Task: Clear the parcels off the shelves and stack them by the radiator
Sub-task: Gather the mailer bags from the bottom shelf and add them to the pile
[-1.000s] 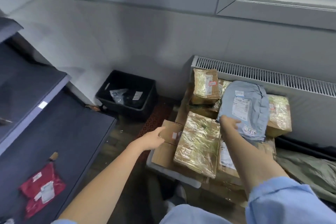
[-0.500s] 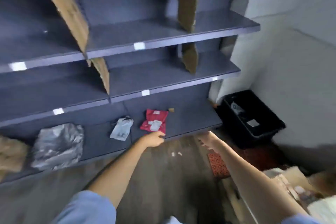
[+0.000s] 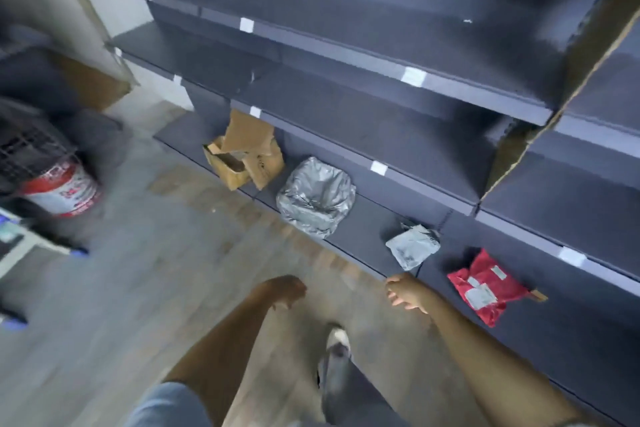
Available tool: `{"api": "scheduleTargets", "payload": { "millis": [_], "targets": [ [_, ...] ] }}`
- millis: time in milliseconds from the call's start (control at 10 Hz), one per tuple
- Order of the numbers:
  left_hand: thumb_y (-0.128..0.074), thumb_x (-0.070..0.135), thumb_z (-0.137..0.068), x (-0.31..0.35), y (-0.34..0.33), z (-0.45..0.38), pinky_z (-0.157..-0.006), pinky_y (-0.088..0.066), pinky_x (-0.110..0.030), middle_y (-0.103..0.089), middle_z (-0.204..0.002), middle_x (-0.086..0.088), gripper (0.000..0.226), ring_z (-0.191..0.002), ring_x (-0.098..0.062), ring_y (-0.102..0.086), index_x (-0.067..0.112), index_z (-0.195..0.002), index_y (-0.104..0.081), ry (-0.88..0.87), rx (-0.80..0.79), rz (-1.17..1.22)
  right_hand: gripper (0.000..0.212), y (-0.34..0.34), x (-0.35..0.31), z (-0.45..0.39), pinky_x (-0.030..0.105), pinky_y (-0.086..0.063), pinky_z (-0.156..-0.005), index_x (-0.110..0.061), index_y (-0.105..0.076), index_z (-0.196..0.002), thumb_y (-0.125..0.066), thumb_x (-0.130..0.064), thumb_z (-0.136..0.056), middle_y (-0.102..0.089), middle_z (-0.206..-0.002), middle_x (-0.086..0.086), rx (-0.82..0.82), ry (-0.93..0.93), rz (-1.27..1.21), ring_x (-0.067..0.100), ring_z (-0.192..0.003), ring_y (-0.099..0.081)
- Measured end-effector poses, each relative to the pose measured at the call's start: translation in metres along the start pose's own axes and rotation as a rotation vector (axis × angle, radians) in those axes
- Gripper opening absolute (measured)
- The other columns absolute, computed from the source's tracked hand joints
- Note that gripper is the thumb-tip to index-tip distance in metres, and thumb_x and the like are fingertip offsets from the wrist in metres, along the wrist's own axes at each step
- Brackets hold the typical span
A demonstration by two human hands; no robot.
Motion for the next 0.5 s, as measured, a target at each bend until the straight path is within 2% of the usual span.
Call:
{"api": "scheduleTargets", "payload": {
  "millis": [100, 200, 300, 400, 500],
  "targets": [
    [-0.039, 0.019, -0.099, -0.016, 0.037, -0.017, -0.080, -0.052, -0.030, -0.046, -0.143, -0.004, 0.041, -0.122, -0.025, -0.054, 0.010, -0.139, -0.040, 0.070, -0.060, 0.030, 0.021, 0.002, -0.046, -0.044, 0.024, -0.039, -0.066, -0.010, -0.055, -0.098, -0.035, -0.014, -0.098, -0.058, -0.094, 0.014, -0.085, -0.098, 0.000, 0.022, -0.078, -0.055],
    [-0.043, 0.016, -0.097, -0.030, 0.098, -0.029, -0.063, -0.045, -0.019, -0.054, -0.135, -0.013, 0.039, -0.116, -0.025, -0.058, 0.007, -0.135, -0.048, 0.147, 0.039, 0.167, 0.036, 0.015, -0.093, -0.083, 0.032, -0.043, -0.089, 0.005, -0.049, -0.126, -0.035, -0.014, -0.098, -0.056, -0.126, 0.026, -0.077, -0.131, 0.081, 0.032, -0.112, -0.059],
    [-0.039, 0.019, -0.099, -0.044, 0.159, -0.037, -0.050, -0.042, -0.017, -0.061, -0.116, -0.012, 0.038, -0.083, -0.016, -0.059, 0.013, -0.136, -0.046, 0.119, 0.116, 0.322, 0.038, 0.026, -0.162, -0.121, 0.031, -0.044, -0.076, 0.004, -0.050, -0.129, -0.043, -0.014, -0.096, -0.063, -0.113, 0.022, -0.003, -0.017, 0.180, 0.029, -0.092, -0.061],
    [-0.034, 0.016, -0.100, -0.074, 0.188, -0.058, -0.060, -0.046, -0.021, -0.058, -0.121, -0.012, 0.037, -0.087, -0.019, -0.061, 0.014, -0.136, -0.045, 0.108, 0.157, 0.514, 0.035, 0.003, -0.222, -0.151, 0.022, -0.034, -0.060, 0.007, -0.050, -0.125, -0.035, -0.009, -0.098, -0.056, -0.089, 0.024, -0.080, -0.011, 0.277, 0.021, -0.078, -0.051],
    [-0.030, 0.009, -0.101, -0.105, 0.210, -0.080, -0.057, -0.048, -0.019, -0.056, -0.129, -0.012, 0.037, -0.089, -0.021, -0.061, 0.008, -0.136, -0.043, 0.124, 0.127, 0.705, 0.026, -0.035, -0.272, -0.184, 0.015, -0.029, -0.051, -0.012, -0.051, -0.073, -0.038, -0.007, -0.095, -0.049, -0.073, 0.010, -0.071, 0.029, 0.373, 0.015, -0.063, -0.045]
  ]
}}
Point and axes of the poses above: each hand's wrist, its own z-axis away from the middle knuckle, its own y-axis out of the back of the hand, x = y × z, the point moved 7 cm from there along -z, towards the middle knuckle
